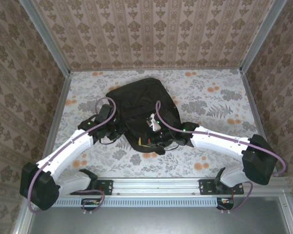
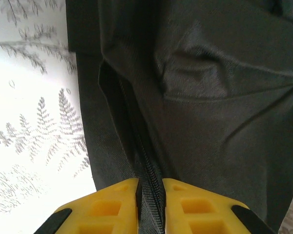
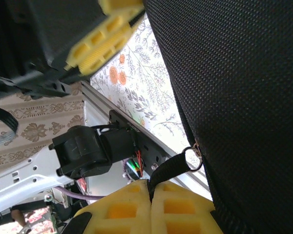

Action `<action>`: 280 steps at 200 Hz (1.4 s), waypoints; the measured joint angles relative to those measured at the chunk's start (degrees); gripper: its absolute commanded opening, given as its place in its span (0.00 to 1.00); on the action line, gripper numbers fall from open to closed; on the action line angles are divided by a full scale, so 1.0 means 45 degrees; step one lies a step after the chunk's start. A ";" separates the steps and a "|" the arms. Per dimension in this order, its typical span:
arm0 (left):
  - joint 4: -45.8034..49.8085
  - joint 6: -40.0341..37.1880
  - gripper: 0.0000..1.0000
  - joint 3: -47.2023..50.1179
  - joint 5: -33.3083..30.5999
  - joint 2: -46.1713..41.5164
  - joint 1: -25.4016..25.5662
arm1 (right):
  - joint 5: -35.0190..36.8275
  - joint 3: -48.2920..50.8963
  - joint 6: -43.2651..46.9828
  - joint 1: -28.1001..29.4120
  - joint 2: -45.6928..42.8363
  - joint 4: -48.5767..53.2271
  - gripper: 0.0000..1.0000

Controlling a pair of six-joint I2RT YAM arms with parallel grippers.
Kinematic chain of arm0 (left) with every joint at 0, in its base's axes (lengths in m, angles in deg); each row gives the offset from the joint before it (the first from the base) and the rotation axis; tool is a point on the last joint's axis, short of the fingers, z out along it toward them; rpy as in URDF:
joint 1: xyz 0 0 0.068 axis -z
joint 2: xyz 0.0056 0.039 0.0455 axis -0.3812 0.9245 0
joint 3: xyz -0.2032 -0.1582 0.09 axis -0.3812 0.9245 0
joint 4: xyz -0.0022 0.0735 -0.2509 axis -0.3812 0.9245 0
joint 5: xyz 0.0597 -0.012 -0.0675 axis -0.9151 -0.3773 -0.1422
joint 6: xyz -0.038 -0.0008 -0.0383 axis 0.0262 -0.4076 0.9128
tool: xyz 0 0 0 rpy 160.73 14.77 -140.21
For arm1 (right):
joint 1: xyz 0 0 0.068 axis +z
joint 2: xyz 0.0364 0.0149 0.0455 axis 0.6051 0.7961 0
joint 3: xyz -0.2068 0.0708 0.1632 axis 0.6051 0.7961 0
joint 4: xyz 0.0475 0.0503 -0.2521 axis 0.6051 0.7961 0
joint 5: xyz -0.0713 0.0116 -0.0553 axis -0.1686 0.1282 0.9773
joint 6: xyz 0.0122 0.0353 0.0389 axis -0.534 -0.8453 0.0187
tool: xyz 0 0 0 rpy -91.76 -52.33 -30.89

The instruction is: Pack the student bag

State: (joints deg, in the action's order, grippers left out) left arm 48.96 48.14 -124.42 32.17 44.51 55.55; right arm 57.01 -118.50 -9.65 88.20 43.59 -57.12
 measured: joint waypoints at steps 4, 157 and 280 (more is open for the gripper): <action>-0.0058 0.0087 0.26 0.0083 0.0015 -0.0005 0.0053 | 0.0000 0.0000 -0.0049 -0.0005 0.0000 -0.0029 0.00; -0.1345 0.1190 0.13 0.0942 -0.0593 0.0199 0.0544 | 0.0000 0.0408 -0.0884 0.0024 0.0000 -0.1307 0.00; 0.0185 0.0413 0.00 -0.0272 -0.2225 -0.0306 0.0641 | 0.0340 0.0690 -0.0223 0.0044 -0.0015 -0.0777 0.00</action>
State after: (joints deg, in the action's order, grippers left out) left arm 49.79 49.99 -125.65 22.16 43.13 58.44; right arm 58.54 -115.40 -10.65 88.40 43.53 -60.61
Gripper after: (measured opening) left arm 0.049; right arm 0.059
